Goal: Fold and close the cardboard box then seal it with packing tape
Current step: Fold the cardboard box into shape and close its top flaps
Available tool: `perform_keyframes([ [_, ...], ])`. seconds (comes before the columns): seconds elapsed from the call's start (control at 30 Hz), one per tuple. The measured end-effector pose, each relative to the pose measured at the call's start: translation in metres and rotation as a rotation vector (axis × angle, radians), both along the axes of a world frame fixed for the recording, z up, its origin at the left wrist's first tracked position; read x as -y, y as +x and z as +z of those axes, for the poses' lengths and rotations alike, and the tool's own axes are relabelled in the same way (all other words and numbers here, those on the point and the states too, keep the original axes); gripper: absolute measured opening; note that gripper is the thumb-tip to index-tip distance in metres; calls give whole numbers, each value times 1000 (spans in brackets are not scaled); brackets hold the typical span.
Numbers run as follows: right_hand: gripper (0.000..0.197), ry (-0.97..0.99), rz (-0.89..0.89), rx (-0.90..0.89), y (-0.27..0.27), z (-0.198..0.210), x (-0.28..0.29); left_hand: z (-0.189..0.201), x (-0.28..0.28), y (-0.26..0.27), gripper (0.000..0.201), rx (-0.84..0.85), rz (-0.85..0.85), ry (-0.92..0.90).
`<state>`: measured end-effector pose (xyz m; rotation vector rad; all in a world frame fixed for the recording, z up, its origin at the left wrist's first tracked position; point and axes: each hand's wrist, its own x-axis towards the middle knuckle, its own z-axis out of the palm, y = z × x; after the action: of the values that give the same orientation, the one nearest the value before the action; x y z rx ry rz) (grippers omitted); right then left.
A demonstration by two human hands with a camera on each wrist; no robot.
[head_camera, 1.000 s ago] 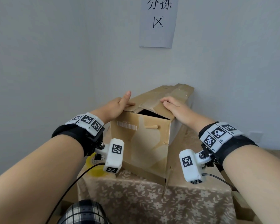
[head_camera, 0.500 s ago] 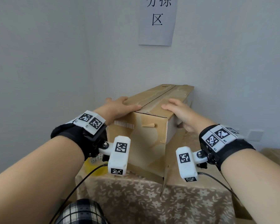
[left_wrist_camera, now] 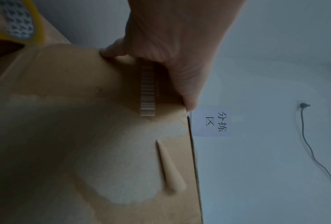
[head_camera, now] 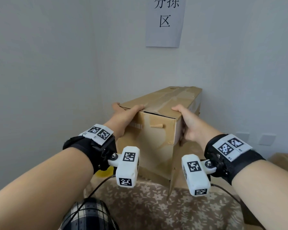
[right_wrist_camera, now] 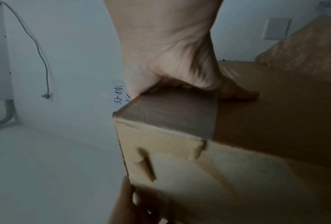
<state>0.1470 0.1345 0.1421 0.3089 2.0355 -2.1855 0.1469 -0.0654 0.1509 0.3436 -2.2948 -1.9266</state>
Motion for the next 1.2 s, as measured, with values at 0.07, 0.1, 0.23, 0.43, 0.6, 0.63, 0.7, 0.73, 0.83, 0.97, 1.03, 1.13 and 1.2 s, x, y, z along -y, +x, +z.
perform_keyframes([
  [0.07,26,15,13,-8,5,9,0,7,-2,1,94,-3,7,10],
  [0.1,29,34,14,-19,6,13,0,12,-3,2,92,1,6,14],
  [0.23,71,154,-15,-121,13,32,3,34,-3,7,85,-22,-3,10],
  [0.43,8,354,35,-252,37,65,8,68,0,10,59,-128,-14,-49],
  [0.6,35,433,43,-324,26,68,24,71,8,-8,53,-115,-25,-35],
  [0.63,35,433,39,-334,23,67,24,70,9,-12,53,-109,-28,-30],
  [0.7,33,420,27,-362,16,63,24,68,12,-19,51,-123,-8,-30],
  [0.73,33,407,8,-384,13,59,24,66,16,-23,50,-124,7,-27],
  [0.83,32,376,-112,-459,0,42,23,53,25,-31,59,-134,43,-11],
  [0.97,58,274,-138,-517,-12,13,10,33,27,-31,93,-259,108,-29],
  [1.03,60,302,-77,-573,-13,4,2,33,26,-31,97,-286,92,-42],
  [1.13,53,605,-36,-624,-18,-3,-10,36,23,-34,101,-247,58,-41],
  [1.2,60,668,0,-598,-24,-5,-15,35,24,-38,98,-241,56,-34],
])
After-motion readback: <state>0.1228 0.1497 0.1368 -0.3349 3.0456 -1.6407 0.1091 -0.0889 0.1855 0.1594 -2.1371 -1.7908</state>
